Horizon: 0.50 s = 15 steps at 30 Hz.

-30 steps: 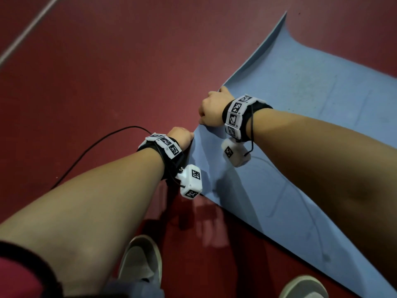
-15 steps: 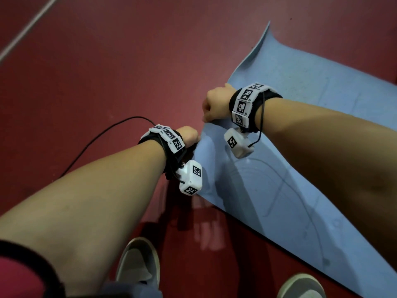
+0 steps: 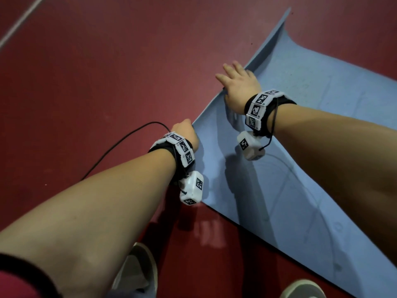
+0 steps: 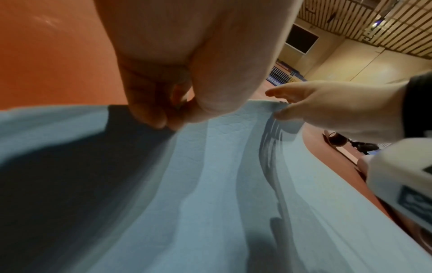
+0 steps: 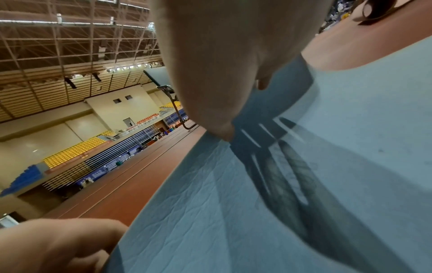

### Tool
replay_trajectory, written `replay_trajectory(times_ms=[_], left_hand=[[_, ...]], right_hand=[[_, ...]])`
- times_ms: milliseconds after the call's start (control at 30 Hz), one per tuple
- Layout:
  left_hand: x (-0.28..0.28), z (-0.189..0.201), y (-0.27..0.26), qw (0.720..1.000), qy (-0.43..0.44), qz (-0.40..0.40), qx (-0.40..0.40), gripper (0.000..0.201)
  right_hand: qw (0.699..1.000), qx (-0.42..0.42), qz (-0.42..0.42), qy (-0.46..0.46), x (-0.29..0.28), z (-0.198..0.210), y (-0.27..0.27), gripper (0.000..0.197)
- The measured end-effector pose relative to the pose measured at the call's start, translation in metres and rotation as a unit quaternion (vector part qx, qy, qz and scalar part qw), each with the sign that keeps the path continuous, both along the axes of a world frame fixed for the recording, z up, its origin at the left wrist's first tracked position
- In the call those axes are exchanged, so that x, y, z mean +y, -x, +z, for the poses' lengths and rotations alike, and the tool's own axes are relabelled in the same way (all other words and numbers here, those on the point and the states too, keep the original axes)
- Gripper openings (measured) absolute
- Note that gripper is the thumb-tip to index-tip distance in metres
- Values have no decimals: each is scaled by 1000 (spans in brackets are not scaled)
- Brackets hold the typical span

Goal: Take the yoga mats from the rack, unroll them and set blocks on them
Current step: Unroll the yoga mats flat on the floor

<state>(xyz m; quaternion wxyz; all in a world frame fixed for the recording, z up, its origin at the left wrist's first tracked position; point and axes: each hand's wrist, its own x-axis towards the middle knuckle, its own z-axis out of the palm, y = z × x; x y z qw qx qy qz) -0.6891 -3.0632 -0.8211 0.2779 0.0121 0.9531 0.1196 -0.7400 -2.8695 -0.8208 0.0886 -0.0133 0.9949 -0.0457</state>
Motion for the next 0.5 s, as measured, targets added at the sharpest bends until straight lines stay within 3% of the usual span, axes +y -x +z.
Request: replay_trajectory(times_ms=[100, 233, 367, 500], left_hand=[[10, -3, 9, 999, -38, 3, 37, 25], [28, 3, 22, 992, -110, 24, 50, 18], [53, 12, 29, 971, -223, 83, 33, 20], [72, 15, 33, 963, -244, 105, 39, 22]], right_hand=[[999, 25, -33, 3, 16, 7, 9, 50], [998, 29, -58, -5, 48, 12, 20, 40], [999, 24, -36, 16, 66, 14, 24, 36], [1000, 7, -29, 7, 80, 25, 23, 44]])
